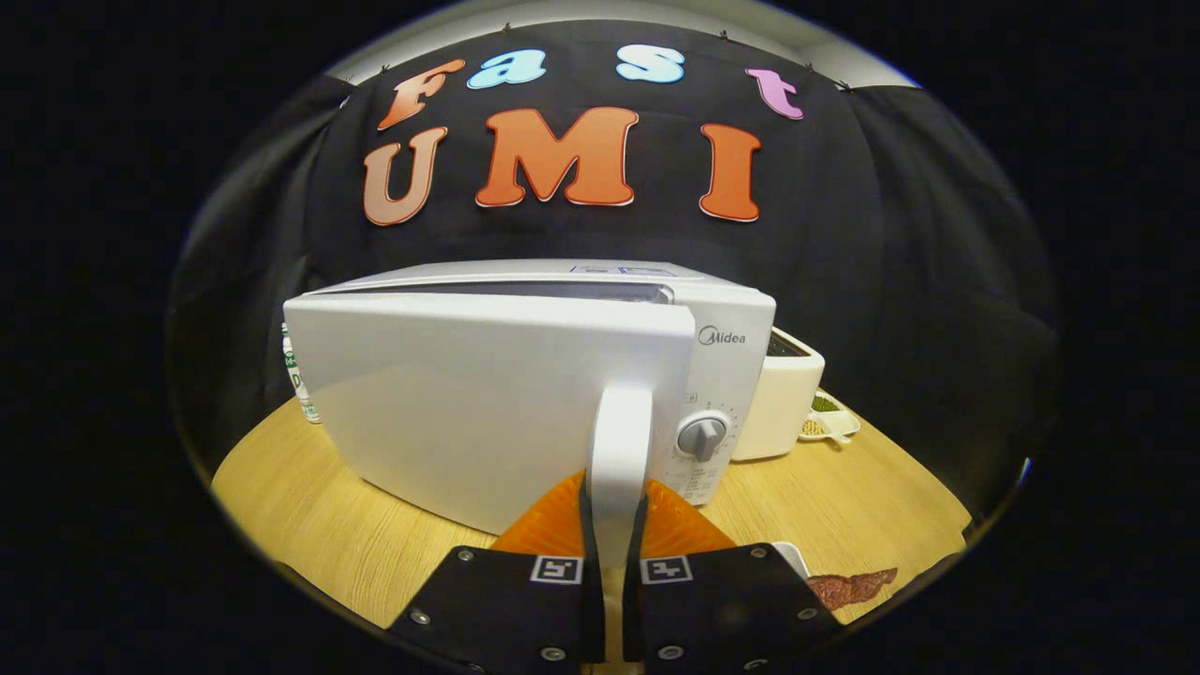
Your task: Open the microwave, put the food inside, and close the microwave door.
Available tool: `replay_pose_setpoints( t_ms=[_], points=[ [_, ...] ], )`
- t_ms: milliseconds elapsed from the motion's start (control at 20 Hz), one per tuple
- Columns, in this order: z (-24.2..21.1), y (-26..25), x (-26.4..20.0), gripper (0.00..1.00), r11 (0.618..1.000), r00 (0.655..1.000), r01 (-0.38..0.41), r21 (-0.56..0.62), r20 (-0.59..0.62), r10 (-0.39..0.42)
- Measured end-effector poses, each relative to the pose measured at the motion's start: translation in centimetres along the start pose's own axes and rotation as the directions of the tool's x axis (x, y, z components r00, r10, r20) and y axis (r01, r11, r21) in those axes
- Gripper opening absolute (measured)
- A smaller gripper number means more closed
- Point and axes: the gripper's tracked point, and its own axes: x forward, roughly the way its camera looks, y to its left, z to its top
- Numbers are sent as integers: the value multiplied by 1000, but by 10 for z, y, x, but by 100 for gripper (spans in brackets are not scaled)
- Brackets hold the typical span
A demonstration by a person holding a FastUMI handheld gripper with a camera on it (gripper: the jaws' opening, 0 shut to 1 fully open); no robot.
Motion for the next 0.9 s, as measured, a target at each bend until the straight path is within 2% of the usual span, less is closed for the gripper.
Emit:
replay_pose_setpoints(
  t_ms=[300,450,650,900],
  points=[
    [-15,19,-44,10,1000,1000,-27,5,-2,27],
    [-22,32,-65,17,999,999,-46,13,-9,46],
    [-32,56,-96,20,997,997,-76,-6,-20,76],
    [-44,94,-135,21,987,990,-139,-86,-32,136]
  ],
)
